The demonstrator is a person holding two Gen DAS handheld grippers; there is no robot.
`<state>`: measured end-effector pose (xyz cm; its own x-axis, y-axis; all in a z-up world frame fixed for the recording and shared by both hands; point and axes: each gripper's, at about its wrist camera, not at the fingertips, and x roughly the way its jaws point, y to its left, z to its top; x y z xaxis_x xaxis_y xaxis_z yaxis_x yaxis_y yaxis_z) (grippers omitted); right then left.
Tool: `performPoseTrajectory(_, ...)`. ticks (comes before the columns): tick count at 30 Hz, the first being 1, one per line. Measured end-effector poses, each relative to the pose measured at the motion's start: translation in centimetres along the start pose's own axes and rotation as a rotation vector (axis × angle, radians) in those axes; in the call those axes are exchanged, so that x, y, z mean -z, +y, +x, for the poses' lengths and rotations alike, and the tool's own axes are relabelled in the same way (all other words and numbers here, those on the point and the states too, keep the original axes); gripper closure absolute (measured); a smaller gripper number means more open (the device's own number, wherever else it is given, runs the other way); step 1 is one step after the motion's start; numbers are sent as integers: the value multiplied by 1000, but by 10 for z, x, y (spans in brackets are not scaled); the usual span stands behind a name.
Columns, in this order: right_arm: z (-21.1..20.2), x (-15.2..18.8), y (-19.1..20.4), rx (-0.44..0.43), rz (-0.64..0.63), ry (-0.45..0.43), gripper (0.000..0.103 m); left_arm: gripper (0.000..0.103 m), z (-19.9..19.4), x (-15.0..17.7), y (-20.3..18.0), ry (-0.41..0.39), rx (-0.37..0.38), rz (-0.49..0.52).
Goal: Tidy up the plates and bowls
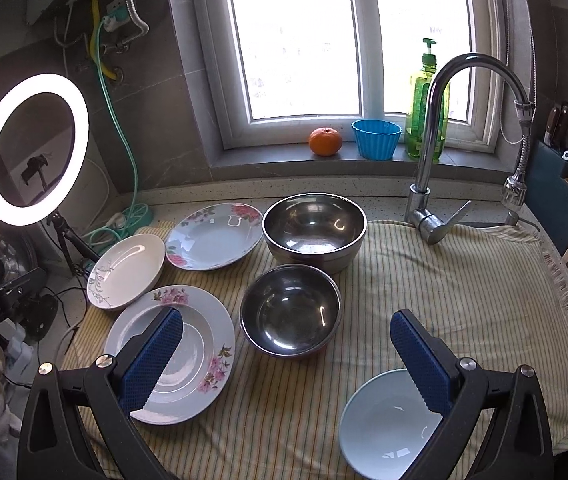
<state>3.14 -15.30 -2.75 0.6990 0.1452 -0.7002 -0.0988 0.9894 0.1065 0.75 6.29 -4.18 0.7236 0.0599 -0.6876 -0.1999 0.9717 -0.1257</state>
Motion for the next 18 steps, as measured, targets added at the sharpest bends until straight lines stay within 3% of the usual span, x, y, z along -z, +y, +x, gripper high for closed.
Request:
performPoseTrajectory(6, 15, -2, 21, -33, -69, 30, 2, 28, 10, 11, 15, 54, -2, -45)
performPoseTrajectory(8, 22, -3, 27, -44, -84, 51, 7, 32, 13, 15, 19, 70, -2, -60)
performPoseTrajectory(10, 29, -2, 29, -68, -80, 85, 21, 32, 16, 19, 22, 84, -4, -68)
performPoseTrajectory(18, 55, 14, 31, -139, -7, 209, 35, 45, 35, 26, 41, 151, 25, -110)
